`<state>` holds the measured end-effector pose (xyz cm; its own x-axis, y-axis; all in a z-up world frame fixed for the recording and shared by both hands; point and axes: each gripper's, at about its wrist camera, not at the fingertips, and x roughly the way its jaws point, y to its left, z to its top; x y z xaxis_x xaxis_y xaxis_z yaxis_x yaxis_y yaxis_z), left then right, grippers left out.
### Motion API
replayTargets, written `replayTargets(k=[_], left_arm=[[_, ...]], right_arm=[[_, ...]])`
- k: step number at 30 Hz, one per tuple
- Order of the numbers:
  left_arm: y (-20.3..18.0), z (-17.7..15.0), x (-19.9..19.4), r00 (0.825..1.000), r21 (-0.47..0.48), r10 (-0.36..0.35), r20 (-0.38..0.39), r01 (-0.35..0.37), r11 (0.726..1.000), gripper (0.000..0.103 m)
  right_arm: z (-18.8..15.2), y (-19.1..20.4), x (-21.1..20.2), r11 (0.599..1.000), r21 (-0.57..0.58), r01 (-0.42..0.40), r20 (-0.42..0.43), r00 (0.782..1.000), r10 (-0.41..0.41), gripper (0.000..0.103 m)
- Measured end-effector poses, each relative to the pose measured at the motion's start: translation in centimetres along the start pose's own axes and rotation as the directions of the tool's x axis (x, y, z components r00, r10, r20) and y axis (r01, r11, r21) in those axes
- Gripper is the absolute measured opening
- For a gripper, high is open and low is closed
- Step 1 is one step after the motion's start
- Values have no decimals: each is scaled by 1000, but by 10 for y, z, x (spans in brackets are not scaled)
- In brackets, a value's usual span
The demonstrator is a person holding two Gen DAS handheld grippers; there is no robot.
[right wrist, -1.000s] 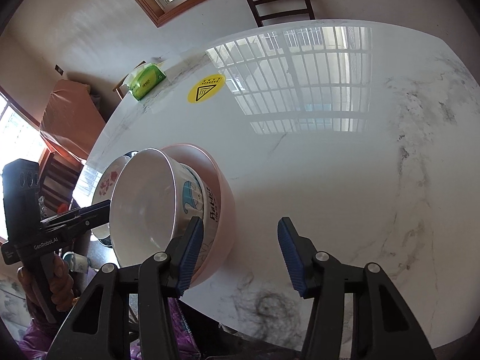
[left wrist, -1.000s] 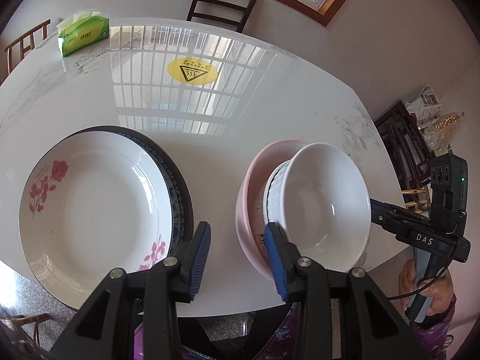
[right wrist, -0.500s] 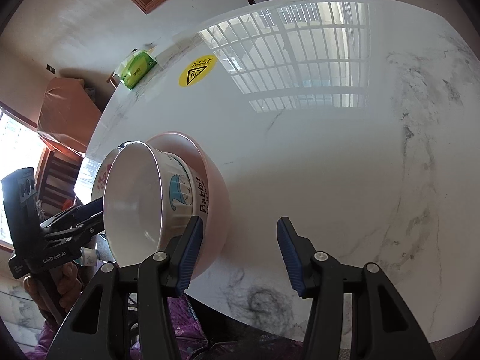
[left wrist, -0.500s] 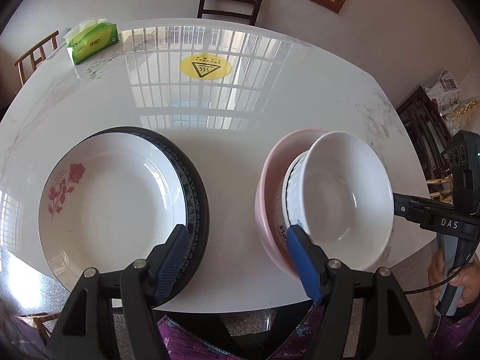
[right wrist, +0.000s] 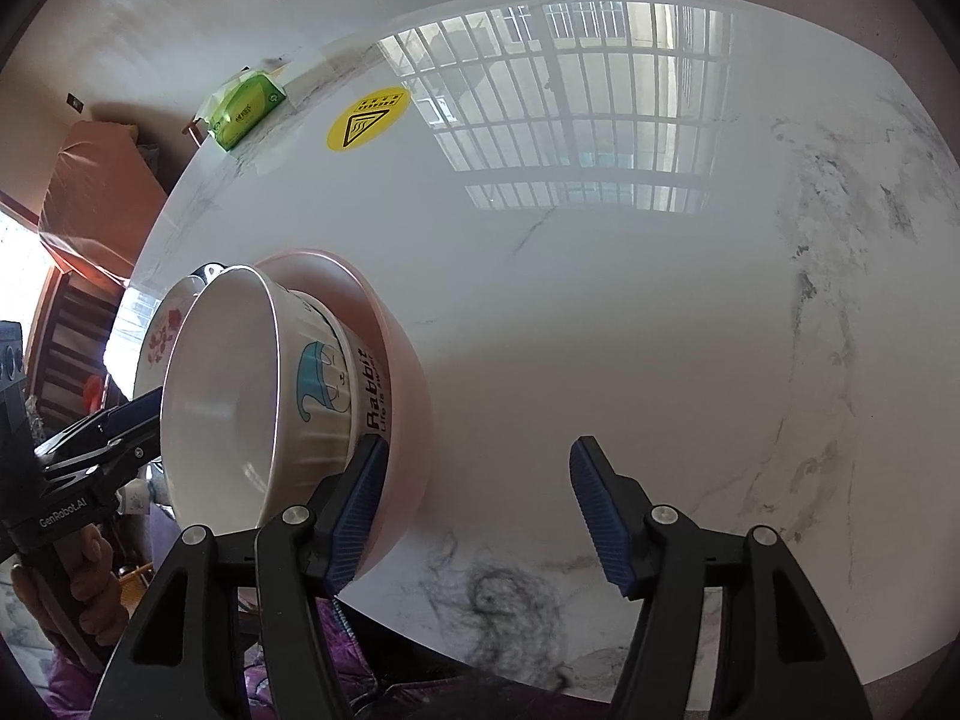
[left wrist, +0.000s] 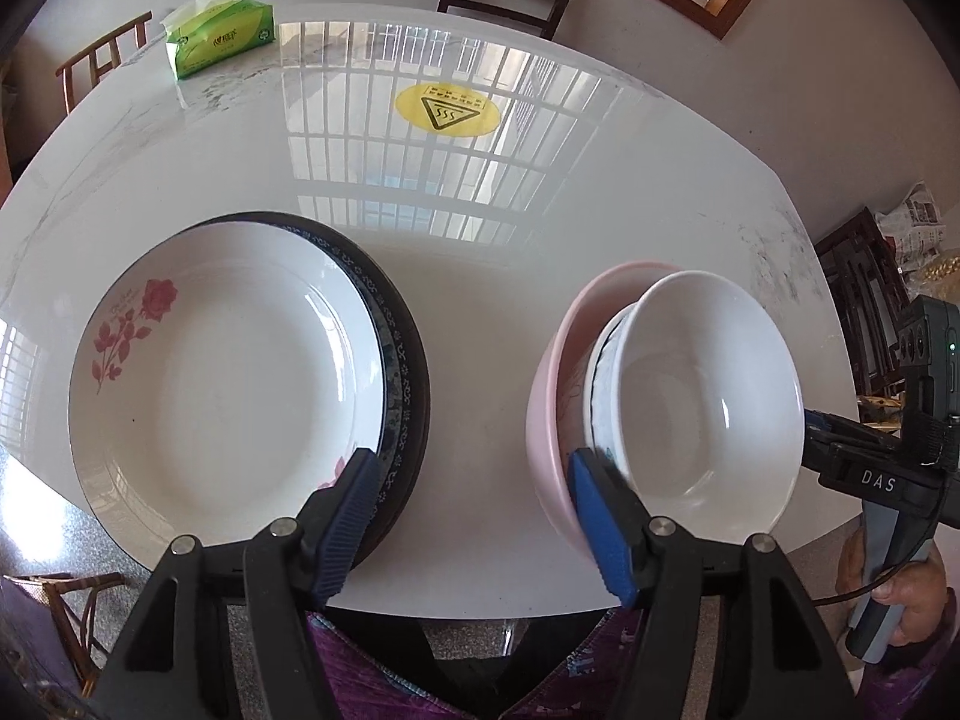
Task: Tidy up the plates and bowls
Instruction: 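Move both tools to the pink bowl rim and close them on it, then lift the pink bowl with nested bowls and carry it over the plates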
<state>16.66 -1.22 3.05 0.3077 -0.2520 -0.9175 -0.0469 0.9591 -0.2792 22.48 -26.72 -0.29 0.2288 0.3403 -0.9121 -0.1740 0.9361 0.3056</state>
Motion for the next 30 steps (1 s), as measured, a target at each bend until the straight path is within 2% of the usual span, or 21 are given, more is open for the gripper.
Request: replayTargets(k=[3,8,12,13,15,16,17,18,19,20,21,23,26,30], left_arm=[[4,0,3,999,-28,-39,-16,39,999,62],[-4,-4,4,1000,-27,12,-2,-13,1000,62],[-4,-5,3,1000,-37,18,24,-17,999,61],[-4,-6,2,999,-32,20,33,-19,999,58],[-9,-9,0,999,-29,-23,38,24,999,38],[-14,-10,-1,998,-24,-59,38,60,998,16],[-22,-10,-4,998,-5,-40,47,40,999,11],[-30,-12,-5,998,17,-6,65,5,1000,10],[-34,-13,-7,996,27,-2,87,0,1000,10],[-33,-14,-8,995,22,-23,97,21,1000,10],[-30,-14,-7,995,1,-39,88,39,999,10],[-23,-15,-7,993,-34,-81,89,85,996,10],[-25,-18,-8,993,-31,-69,98,72,997,10],[-28,-18,-8,993,-38,-73,94,77,996,10]], right_arm=[[1,-8,4,998,57,-33,-25,999,34,66],[2,-5,5,999,38,-12,-25,1000,13,68],[1,-8,10,998,63,-20,-28,999,22,70],[0,-9,10,998,61,-26,-26,999,27,70],[0,-11,10,995,78,-66,-36,997,69,63],[1,-10,10,994,77,-80,-39,996,83,56],[1,-7,8,995,62,-77,-36,996,79,51],[1,-3,7,996,49,-72,-30,997,74,45],[1,1,5,995,50,-89,-27,996,90,39],[1,4,4,992,55,-113,-34,993,115,23],[2,9,3,993,41,-114,-40,993,115,13],[1,14,1,996,16,-87,-31,996,88,15],[2,4,2,986,86,-140,-34,989,144,16],[2,2,2,981,109,-158,-26,986,162,16]])
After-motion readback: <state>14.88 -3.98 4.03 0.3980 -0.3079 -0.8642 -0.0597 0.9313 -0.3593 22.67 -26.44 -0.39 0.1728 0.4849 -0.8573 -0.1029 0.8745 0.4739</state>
